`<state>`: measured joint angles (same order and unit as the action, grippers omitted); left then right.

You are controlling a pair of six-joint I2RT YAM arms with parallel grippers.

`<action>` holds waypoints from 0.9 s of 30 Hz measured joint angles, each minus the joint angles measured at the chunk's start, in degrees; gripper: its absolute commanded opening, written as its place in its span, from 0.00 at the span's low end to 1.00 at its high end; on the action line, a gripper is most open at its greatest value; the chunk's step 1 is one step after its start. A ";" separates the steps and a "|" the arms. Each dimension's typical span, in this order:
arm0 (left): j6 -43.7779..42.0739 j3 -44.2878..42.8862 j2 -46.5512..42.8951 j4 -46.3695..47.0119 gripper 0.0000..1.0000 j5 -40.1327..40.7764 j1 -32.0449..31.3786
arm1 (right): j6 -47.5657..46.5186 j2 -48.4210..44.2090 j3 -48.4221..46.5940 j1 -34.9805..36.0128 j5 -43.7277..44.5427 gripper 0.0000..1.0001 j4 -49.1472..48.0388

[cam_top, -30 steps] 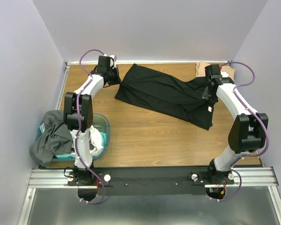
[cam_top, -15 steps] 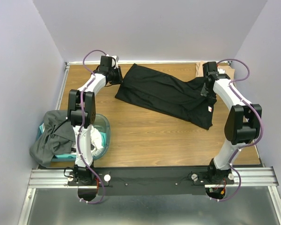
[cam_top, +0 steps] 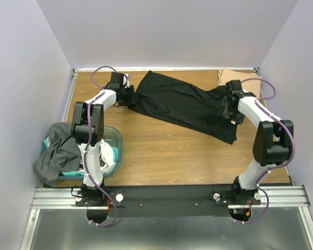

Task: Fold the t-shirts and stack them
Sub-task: Fold the tshirt

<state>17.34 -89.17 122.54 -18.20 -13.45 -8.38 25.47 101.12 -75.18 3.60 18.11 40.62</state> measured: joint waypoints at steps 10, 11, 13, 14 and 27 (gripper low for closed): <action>-0.33 6.21 -4.31 1.31 0.59 1.40 0.07 | 3.37 -11.19 16.33 -0.35 -6.23 0.73 -0.33; -0.33 6.21 -4.31 1.44 0.59 1.38 0.07 | 3.56 -11.85 16.98 -0.44 -6.58 0.73 -0.37; -0.28 6.25 -4.31 1.73 0.59 1.31 0.07 | 3.93 -12.92 18.10 -0.70 -7.08 0.70 -0.55; -0.28 6.25 -4.31 1.79 0.58 1.29 0.07 | 4.17 -13.51 18.82 -0.98 -7.50 0.70 -0.70; 0.02 6.47 -4.24 3.15 0.23 -0.48 0.13 | 5.18 -15.34 25.94 -5.66 -11.80 0.63 -4.04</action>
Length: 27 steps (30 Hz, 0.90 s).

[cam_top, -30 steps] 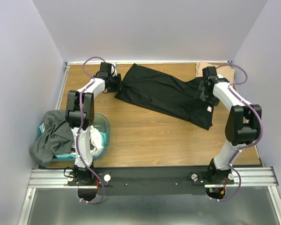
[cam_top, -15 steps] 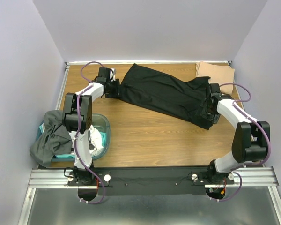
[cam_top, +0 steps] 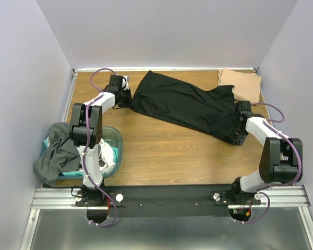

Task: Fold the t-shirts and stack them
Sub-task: Fold the tshirt

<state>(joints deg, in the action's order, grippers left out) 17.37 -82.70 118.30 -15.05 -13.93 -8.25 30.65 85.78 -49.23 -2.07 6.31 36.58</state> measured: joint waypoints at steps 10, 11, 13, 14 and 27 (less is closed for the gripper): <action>-0.07 0.02 0.00 -0.04 0.17 -0.28 0.33 | -0.17 0.15 2.67 -2.47 -1.51 0.50 -2.91; -0.07 0.02 0.00 -0.04 0.17 -0.26 0.37 | -0.20 0.26 2.69 -2.54 -1.53 0.46 -3.21; -0.22 0.02 0.00 -0.04 0.12 -0.26 0.42 | -0.35 0.72 2.78 -2.60 -1.55 0.31 -3.76; -0.24 0.02 0.00 -0.04 0.10 -0.26 0.42 | -0.44 0.72 2.84 -2.67 -1.55 0.29 -4.04; -1.16 0.70 -0.11 -0.09 0.00 -0.46 1.92 | -0.90 1.49 2.45 -3.28 -2.45 0.00 -5.62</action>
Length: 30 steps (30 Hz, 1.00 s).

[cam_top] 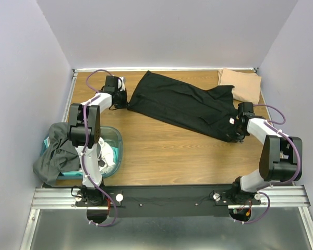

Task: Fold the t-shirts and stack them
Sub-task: Fold the tshirt

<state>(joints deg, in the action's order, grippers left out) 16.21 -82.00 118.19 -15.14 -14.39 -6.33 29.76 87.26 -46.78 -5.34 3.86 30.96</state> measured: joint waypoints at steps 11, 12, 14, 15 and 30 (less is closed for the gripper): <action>-0.52 8.00 -6.34 -0.96 0.00 0.00 1.33 | -0.02 -4.11 -0.17 -0.02 1.97 0.00 6.54; -0.52 8.61 -6.78 -1.03 0.00 0.00 1.33 | -0.02 -4.37 -0.42 -0.02 2.21 0.01 7.37; -0.48 10.29 -8.46 -1.31 0.00 0.07 1.33 | -0.11 -4.76 -1.09 -0.02 2.47 0.00 9.18; -0.42 11.06 -9.33 -1.73 0.00 0.28 1.33 | -0.17 -5.01 -1.53 -0.02 2.49 0.01 10.36; 0.39 18.97 -19.78 -5.16 0.26 3.26 1.33 | -0.22 -10.60 -3.65 -0.02 2.43 0.21 21.90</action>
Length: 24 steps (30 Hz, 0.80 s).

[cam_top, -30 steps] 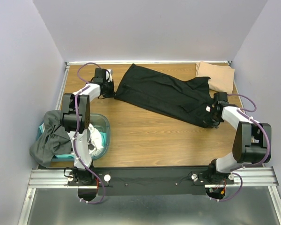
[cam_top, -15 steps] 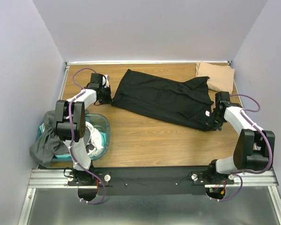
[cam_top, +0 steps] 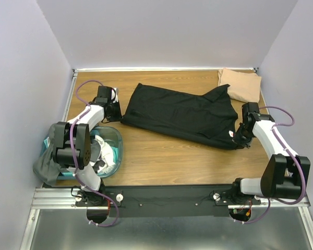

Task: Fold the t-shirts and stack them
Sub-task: Fold the tshirt

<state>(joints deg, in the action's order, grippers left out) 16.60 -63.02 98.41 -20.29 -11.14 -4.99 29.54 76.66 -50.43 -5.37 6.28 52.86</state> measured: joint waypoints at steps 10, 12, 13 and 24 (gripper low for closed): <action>0.61 0.09 -5.79 -3.74 0.51 3.08 0.11 | -2.80 -2.10 -6.29 6.56 2.10 0.63 2.05; 0.63 -1.38 -5.90 -3.96 0.50 3.41 0.07 | -3.04 -3.13 -6.71 8.52 0.90 0.62 0.11; 0.63 -2.16 -5.90 -4.07 0.50 3.45 -0.22 | -3.08 -3.54 -6.69 9.03 -0.13 0.61 -1.14; 3.10 -5.97 -3.21 1.49 0.51 -0.31 -10.32 | -2.60 1.09 0.44 10.49 -10.64 0.49 -17.25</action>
<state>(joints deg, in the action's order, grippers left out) 19.70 -68.99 95.20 -18.81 -11.44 -15.31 26.94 77.76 -50.00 5.13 -4.36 35.62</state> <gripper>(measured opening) 0.508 0.513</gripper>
